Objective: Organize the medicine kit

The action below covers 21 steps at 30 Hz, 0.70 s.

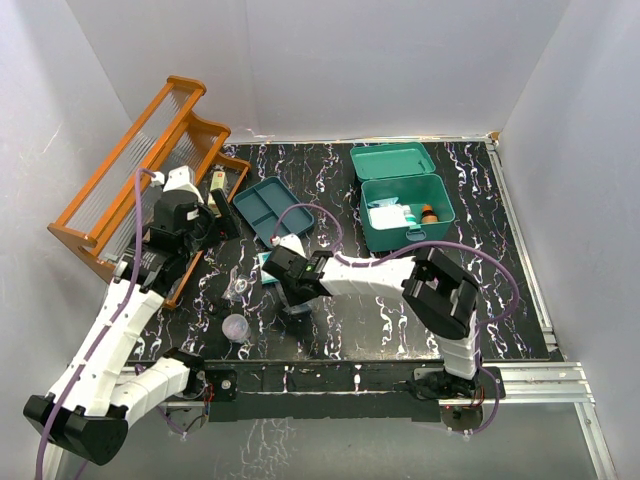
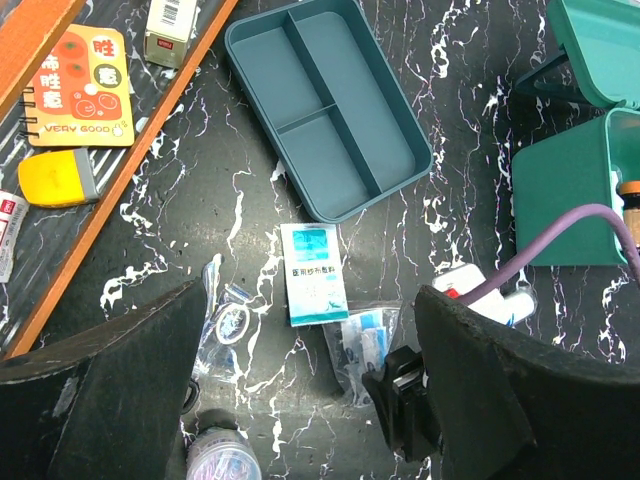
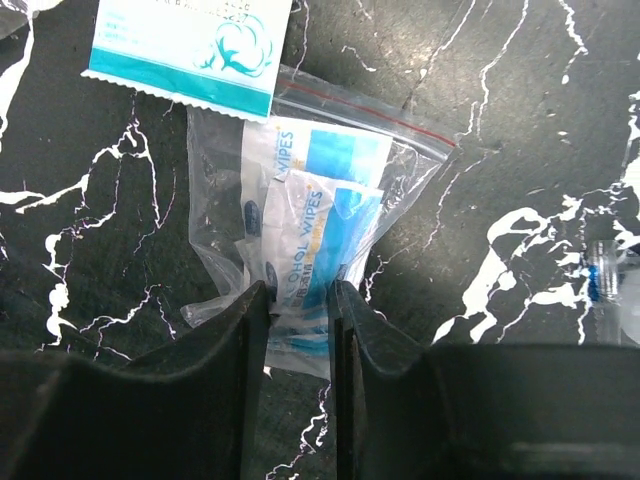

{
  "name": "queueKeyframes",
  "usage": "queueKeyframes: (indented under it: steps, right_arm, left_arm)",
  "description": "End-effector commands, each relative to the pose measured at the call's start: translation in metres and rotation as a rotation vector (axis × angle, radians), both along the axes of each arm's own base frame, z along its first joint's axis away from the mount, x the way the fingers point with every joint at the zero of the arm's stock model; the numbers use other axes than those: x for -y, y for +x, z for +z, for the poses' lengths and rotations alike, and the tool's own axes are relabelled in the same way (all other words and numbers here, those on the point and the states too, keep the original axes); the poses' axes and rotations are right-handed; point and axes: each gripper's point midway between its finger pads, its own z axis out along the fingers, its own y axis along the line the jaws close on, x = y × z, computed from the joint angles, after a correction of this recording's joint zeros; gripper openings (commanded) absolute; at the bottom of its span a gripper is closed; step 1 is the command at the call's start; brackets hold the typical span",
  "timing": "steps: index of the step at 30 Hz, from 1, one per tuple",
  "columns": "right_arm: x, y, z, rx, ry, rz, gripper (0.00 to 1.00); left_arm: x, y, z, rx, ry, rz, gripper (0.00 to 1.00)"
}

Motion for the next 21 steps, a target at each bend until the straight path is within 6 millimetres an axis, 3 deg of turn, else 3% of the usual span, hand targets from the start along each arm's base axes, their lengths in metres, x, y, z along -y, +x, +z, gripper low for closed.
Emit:
queueKeyframes:
  steps: [1, 4, 6, 11, 16, 21]
  right_arm:
    - [0.002, 0.012, 0.040, 0.077, 0.060, -0.038, 0.25]
    - [0.010, 0.018, 0.068, 0.144, 0.091, -0.062, 0.26]
    - [0.018, 0.026, 0.098, 0.204, 0.136, -0.086, 0.26]
    - [0.049, 0.059, 0.155, 0.306, 0.223, -0.182, 0.27]
    - [0.104, 0.107, 0.206, 0.397, 0.267, -0.280, 0.29]
    - [0.171, 0.150, 0.230, 0.475, 0.216, -0.375, 0.30]
  left_arm:
    - [0.000, 0.003, 0.004, 0.016, 0.000, -0.001, 0.84]
    - [0.002, 0.005, 0.004, 0.018, -0.003, -0.009, 0.84]
    - [0.004, 0.007, 0.004, 0.015, -0.003, -0.014, 0.84]
    - [0.008, 0.015, 0.008, 0.022, -0.009, -0.022, 0.84]
    - [0.016, 0.027, 0.011, 0.025, -0.019, -0.040, 0.84]
    - [0.030, 0.045, 0.014, 0.029, -0.041, -0.074, 0.84]
